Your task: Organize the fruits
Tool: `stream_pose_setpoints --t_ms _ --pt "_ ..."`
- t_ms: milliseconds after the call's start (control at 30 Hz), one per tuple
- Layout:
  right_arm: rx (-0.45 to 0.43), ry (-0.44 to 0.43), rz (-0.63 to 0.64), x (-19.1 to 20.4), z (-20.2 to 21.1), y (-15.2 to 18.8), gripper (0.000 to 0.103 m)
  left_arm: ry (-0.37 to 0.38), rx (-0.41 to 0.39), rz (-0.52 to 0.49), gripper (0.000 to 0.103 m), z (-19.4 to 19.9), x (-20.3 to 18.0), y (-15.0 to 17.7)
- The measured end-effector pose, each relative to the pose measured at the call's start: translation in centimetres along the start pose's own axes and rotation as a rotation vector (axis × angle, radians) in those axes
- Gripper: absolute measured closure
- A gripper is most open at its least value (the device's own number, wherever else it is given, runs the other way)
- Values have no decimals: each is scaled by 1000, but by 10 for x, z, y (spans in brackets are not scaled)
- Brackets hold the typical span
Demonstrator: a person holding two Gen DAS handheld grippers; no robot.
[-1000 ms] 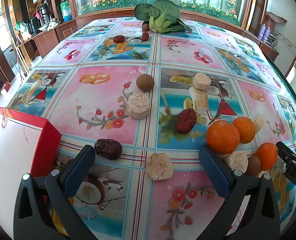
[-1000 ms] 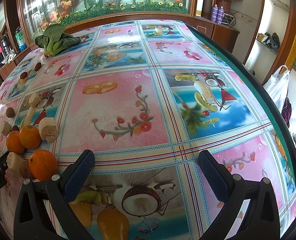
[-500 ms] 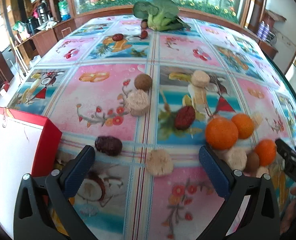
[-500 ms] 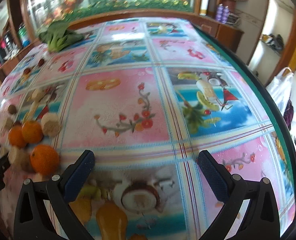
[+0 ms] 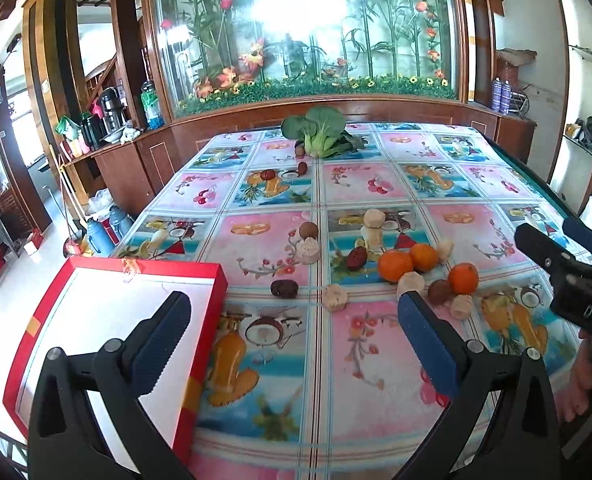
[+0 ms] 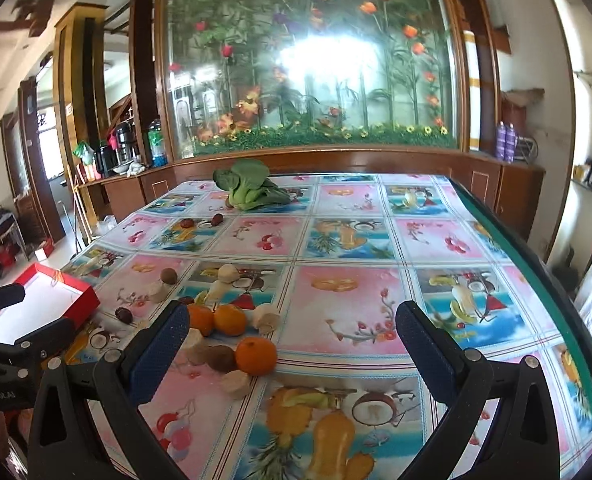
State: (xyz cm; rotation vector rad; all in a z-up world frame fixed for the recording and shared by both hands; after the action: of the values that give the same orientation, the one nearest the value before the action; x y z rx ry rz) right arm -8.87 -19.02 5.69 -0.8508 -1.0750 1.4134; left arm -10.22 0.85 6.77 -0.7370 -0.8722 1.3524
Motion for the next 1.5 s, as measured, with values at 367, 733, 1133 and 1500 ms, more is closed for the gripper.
stream_pose_setpoints --t_ms 367,733,1133,1500 --pt "43 3 -25 -10 -8 3 1 -11 21 40 0 -1 9 3" --pt "58 8 -24 -10 -10 5 1 -17 21 51 0 -3 14 2" --pt "128 -30 -15 -6 -18 13 8 -2 53 52 0 -16 15 9" --pt "368 -94 -95 -9 -57 34 40 93 108 54 0 -40 12 13"
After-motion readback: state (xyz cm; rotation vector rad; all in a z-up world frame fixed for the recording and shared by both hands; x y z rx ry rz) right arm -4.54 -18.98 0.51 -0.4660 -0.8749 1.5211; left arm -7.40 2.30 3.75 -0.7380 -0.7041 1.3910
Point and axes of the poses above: each gripper's, at about its wrist camera, not at the fingertips, and z roughly against the way its jaws point, x to its left, y to its underside, the point moved 2 cm from there along -z, roughly the way its jaws point, and after that the axes turned 7 degrees about -x, right-handed, at the moved point
